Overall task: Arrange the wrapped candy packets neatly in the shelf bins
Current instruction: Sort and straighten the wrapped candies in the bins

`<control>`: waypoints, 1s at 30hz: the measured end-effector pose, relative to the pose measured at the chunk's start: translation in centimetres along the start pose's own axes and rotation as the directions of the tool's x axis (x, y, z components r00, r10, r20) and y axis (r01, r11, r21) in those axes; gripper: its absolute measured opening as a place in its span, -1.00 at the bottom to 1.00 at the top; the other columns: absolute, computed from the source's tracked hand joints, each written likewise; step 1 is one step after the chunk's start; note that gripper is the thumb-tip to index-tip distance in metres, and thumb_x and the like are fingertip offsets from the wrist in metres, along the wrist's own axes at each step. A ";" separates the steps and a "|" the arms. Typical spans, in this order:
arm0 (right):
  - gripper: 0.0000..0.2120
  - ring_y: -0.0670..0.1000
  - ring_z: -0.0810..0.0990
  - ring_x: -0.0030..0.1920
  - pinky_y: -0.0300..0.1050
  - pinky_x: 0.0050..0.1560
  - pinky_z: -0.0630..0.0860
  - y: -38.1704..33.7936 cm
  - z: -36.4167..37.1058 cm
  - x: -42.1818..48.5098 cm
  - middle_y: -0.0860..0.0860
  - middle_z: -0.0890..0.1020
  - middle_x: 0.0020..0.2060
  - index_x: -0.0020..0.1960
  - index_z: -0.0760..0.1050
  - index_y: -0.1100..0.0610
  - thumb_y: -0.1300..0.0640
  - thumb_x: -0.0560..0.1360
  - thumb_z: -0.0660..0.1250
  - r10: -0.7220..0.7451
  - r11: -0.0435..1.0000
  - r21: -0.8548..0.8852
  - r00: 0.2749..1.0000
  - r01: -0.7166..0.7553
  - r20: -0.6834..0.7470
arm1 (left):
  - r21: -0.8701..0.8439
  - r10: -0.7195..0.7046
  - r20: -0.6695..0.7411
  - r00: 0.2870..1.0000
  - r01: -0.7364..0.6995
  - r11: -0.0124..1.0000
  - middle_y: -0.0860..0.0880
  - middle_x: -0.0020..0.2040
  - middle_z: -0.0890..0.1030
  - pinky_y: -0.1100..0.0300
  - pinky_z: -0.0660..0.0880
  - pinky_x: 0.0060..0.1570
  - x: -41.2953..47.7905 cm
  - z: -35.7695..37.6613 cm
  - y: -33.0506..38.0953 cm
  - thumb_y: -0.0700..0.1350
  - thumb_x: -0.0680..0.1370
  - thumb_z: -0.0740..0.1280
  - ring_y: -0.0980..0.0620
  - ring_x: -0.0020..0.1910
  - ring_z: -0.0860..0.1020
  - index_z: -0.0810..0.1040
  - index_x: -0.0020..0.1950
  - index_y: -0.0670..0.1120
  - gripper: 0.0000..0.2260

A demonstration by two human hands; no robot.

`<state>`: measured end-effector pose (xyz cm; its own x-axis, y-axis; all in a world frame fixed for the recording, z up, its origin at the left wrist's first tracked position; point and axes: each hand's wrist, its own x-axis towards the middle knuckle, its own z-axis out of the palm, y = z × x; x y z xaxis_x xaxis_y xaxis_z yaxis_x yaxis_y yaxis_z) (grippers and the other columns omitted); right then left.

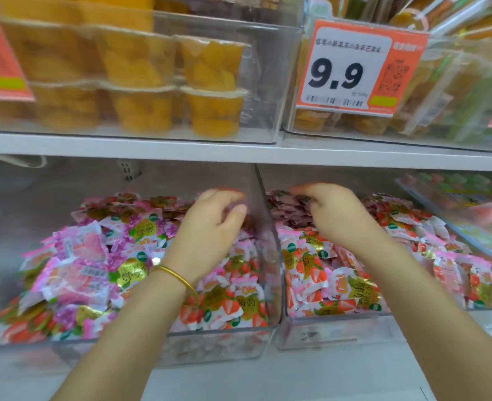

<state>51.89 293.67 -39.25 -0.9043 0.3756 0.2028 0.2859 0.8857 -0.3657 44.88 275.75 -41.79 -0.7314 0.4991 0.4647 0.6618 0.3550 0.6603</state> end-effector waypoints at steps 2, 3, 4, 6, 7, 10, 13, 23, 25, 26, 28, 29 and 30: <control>-0.54 0.05 0.43 0.31 -0.14 0.34 0.31 -2.4 -0.5 -2.4 0.04 0.52 0.28 0.30 0.48 0.04 0.38 0.52 0.10 -0.119 0.988 0.083 0.988 0.127 -0.097 | 0.045 -0.052 -0.041 0.998 0.054 0.998 0.03 0.06 0.48 0.71 0.15 -0.09 -0.6 -2.5 -1.1 -0.21 0.55 0.24 0.17 0.03 0.42 0.56 0.18 -0.13 -0.77; -0.57 0.00 0.43 0.31 -0.20 0.34 0.28 -3.8 -0.6 -3.5 -0.01 0.53 0.26 0.29 0.49 0.03 0.36 0.53 0.12 -0.168 0.971 0.153 0.979 0.184 -0.111 | 0.087 -0.066 -0.044 0.997 0.069 0.994 0.04 0.05 0.49 0.72 0.15 -0.11 -1.1 -3.6 -1.7 -0.22 0.55 0.24 0.18 0.03 0.42 0.57 0.17 -0.13 -0.77; -0.60 -0.05 0.45 0.28 -0.24 0.33 0.29 -5.2 -0.3 -4.2 -0.05 0.54 0.23 0.27 0.50 0.03 0.34 0.54 0.14 -0.213 0.942 0.241 0.971 0.233 -0.106 | 0.135 -0.073 -0.040 0.997 0.078 0.988 0.04 0.04 0.49 0.71 0.16 -0.11 -1.6 -4.5 -2.3 -0.23 0.54 0.25 0.17 0.04 0.42 0.57 0.16 -0.12 -0.77; -0.65 -0.11 0.53 0.17 -0.18 0.29 0.40 -7.3 0.8 -5.0 -0.08 0.59 0.14 0.22 0.52 0.02 0.32 0.54 0.21 -0.283 0.868 0.403 0.956 0.291 -0.079 | 0.242 -0.085 -0.006 0.996 0.084 0.967 0.02 0.05 0.52 0.59 0.20 -0.05 -2.8 -5.8 -3.2 -0.24 0.53 0.27 0.09 0.08 0.46 0.58 0.15 -0.11 -0.78; -0.67 -0.12 0.55 0.12 -0.15 0.25 0.45 -8.0 1.6 -5.2 -0.09 0.60 0.10 0.21 0.53 0.02 0.31 0.53 0.24 -0.295 0.840 0.459 0.954 0.289 -0.061 | 0.290 -0.097 0.031 0.995 0.084 0.953 0.00 0.08 0.54 0.51 0.23 -0.02 -3.4 -6.2 -3.5 -0.24 0.53 0.27 0.06 0.11 0.47 0.58 0.15 -0.10 -0.77; -0.68 -0.11 0.58 0.02 -0.18 0.18 0.48 -8.7 3.4 -5.4 -0.07 0.60 0.07 0.21 0.53 0.03 0.30 0.52 0.26 -0.271 0.833 0.497 0.962 0.243 -0.017 | 0.383 -0.117 0.177 0.977 0.042 0.923 -0.05 0.12 0.58 0.30 0.31 0.09 -4.4 -6.7 -3.9 -0.22 0.51 0.31 0.00 0.09 0.50 0.58 0.16 -0.12 -0.76; -0.67 -0.12 0.56 0.02 -0.23 0.15 0.47 -8.4 4.0 -5.2 -0.07 0.57 0.11 0.23 0.51 0.02 0.30 0.53 0.25 -0.240 0.874 0.431 0.971 0.224 -0.019 | 0.471 -0.078 0.308 0.948 -0.081 0.879 -0.02 0.12 0.59 0.22 0.22 0.20 -4.7 -6.8 -4.1 -0.13 0.49 0.36 0.00 0.16 0.48 0.58 0.17 -0.09 -0.74; -0.60 -0.04 0.63 0.01 -0.13 -0.06 0.63 -7.9 3.5 -4.1 0.02 0.56 0.01 0.12 0.46 0.03 0.47 0.53 0.10 -0.123 0.669 0.740 0.992 0.065 0.025 | 0.560 -0.048 0.420 0.906 -0.217 0.799 0.13 0.43 0.26 0.02 0.17 0.28 -3.3 -2.8 -4.1 0.08 0.51 0.28 -0.01 0.37 0.17 0.29 0.41 0.12 -0.53; -0.61 -0.02 0.62 0.03 -0.15 -0.08 0.63 -7.8 3.4 -4.0 0.04 0.55 0.03 0.11 0.44 0.05 0.47 0.55 0.07 -0.077 0.583 0.812 0.997 0.022 0.028 | 0.602 -0.051 0.426 0.903 -0.241 0.761 0.09 0.47 0.19 -0.02 0.16 0.28 -2.6 -1.5 -4.1 0.10 0.51 0.27 -0.04 0.39 0.14 0.25 0.42 0.10 -0.51; -0.62 -0.02 0.61 0.03 -0.16 -0.10 0.63 -7.7 3.3 -3.9 0.06 0.55 0.03 0.11 0.44 0.07 0.47 0.55 0.07 -0.061 0.544 0.839 0.998 0.005 0.033 | 0.627 -0.063 0.423 0.904 -0.242 0.741 0.07 0.47 0.19 -0.03 0.16 0.28 -2.3 -1.0 -4.3 0.12 0.51 0.26 -0.05 0.39 0.13 0.25 0.42 0.08 -0.50; -0.64 0.00 0.61 0.04 -0.18 -0.13 0.64 -7.6 3.2 -3.9 0.09 0.54 0.04 0.12 0.44 0.10 0.48 0.55 0.07 -0.052 0.487 0.873 0.997 -0.019 0.051 | 0.661 -0.092 0.409 0.908 -0.225 0.716 0.05 0.44 0.23 -0.03 0.17 0.26 -1.8 -0.3 -4.5 0.15 0.49 0.26 -0.07 0.38 0.14 0.25 0.41 0.04 -0.47; -0.64 0.00 0.61 0.05 -0.18 -0.13 0.64 -7.5 3.2 -3.9 0.09 0.54 0.05 0.11 0.44 0.10 0.48 0.55 0.07 -0.059 0.473 0.881 0.996 -0.025 0.060 | 0.665 -0.100 0.395 0.913 -0.209 0.717 0.05 0.42 0.26 -0.02 0.17 0.25 -1.6 -0.1 -4.5 0.15 0.48 0.28 -0.07 0.37 0.16 0.24 0.41 0.03 -0.45; -0.63 0.00 0.61 0.05 -0.18 -0.13 0.64 -7.5 3.3 -3.9 0.09 0.54 0.06 0.09 0.45 0.08 0.48 0.55 0.07 -0.070 0.470 0.882 0.995 -0.027 0.068 | 0.667 -0.100 0.374 0.922 -0.193 0.719 0.04 0.38 0.30 -0.01 0.18 0.25 -1.5 0.1 -4.5 0.15 0.46 0.30 -0.06 0.35 0.18 0.25 0.40 0.02 -0.44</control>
<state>52.24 284.71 -40.30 -0.9416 0.2931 0.1657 -0.1209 0.1650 -0.9789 43.02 273.45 -45.54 -0.6785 0.7208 0.1418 0.7273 0.6863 -0.0084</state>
